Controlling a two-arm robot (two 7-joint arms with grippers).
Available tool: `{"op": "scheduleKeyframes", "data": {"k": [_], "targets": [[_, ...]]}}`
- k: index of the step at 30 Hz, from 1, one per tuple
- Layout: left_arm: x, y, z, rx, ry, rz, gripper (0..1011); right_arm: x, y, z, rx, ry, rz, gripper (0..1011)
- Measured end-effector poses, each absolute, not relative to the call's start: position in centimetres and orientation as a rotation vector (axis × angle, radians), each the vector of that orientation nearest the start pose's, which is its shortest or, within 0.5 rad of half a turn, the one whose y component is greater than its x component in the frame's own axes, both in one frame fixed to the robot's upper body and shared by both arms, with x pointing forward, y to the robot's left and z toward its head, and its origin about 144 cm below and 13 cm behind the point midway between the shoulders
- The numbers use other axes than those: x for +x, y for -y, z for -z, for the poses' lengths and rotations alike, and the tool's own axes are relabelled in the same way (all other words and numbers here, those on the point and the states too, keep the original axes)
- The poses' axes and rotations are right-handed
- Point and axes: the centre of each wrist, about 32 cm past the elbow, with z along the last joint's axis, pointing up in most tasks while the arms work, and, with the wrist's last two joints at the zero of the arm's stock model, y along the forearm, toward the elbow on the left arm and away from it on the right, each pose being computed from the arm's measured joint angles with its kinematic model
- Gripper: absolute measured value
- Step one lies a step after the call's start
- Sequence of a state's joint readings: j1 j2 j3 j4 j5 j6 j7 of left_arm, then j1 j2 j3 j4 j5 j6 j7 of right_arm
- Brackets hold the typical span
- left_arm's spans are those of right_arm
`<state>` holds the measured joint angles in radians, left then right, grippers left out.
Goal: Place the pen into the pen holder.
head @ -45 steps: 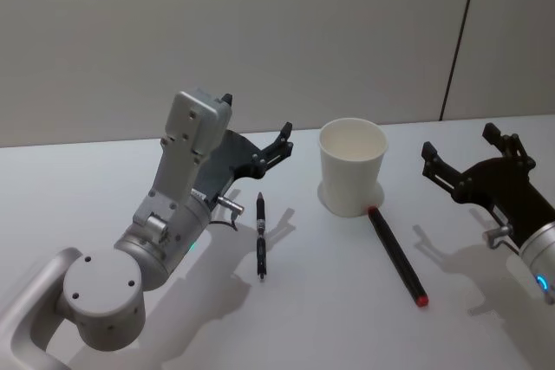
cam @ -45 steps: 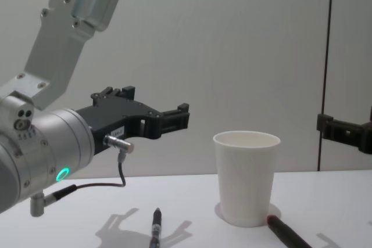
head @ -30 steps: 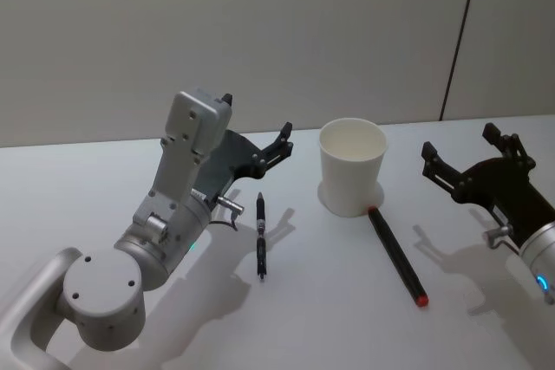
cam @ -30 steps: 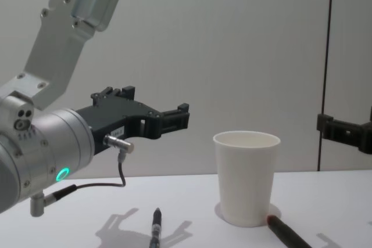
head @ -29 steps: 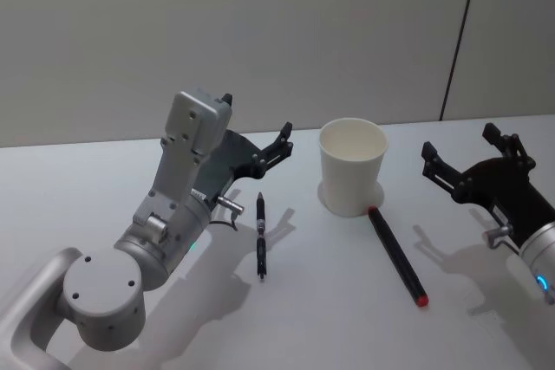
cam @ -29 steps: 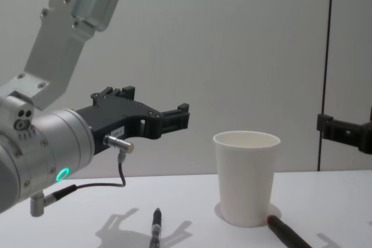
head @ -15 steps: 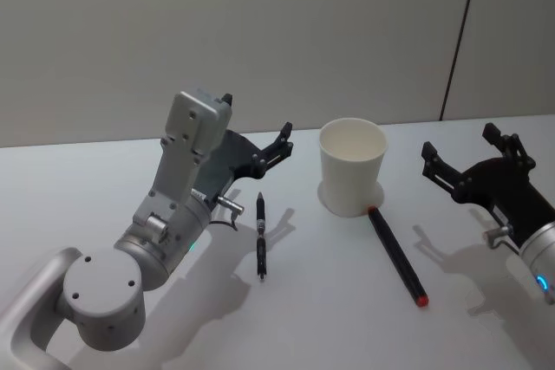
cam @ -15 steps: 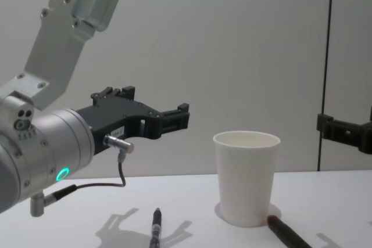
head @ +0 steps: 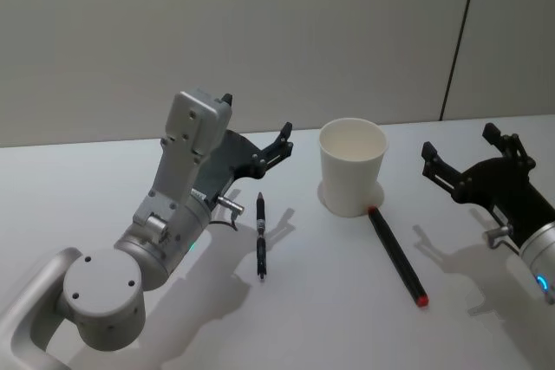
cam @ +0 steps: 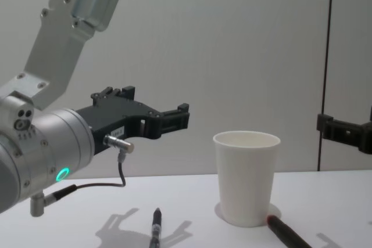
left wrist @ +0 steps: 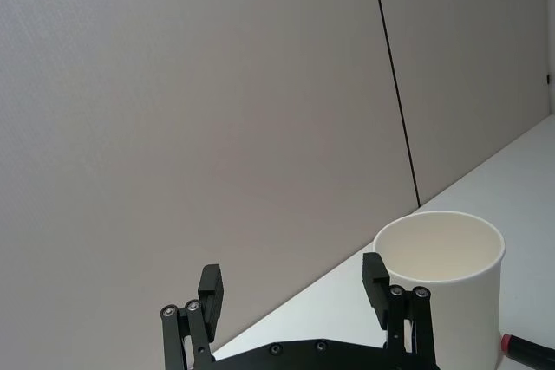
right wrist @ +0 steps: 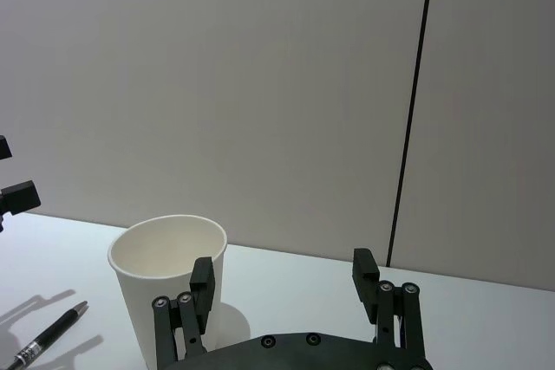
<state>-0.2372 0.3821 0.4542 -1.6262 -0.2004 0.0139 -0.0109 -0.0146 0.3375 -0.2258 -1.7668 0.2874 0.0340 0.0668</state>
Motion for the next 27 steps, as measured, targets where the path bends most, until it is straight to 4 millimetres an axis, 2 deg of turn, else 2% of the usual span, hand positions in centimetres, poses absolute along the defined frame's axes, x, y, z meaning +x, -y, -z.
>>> {"op": "scheduleKeyframes", "data": {"k": [11,27], "targets": [[49.2,-19.8,-120.4,0.061,0.268,-1.124,1001,44.1,23.7,-118.9,0.016,0.068,1.219,1002],[49.2,-19.8,-120.4,0.061,0.268,-1.124,1001,41.4,24.9,-119.4,-0.032,0.024,1.173,1001]]}}
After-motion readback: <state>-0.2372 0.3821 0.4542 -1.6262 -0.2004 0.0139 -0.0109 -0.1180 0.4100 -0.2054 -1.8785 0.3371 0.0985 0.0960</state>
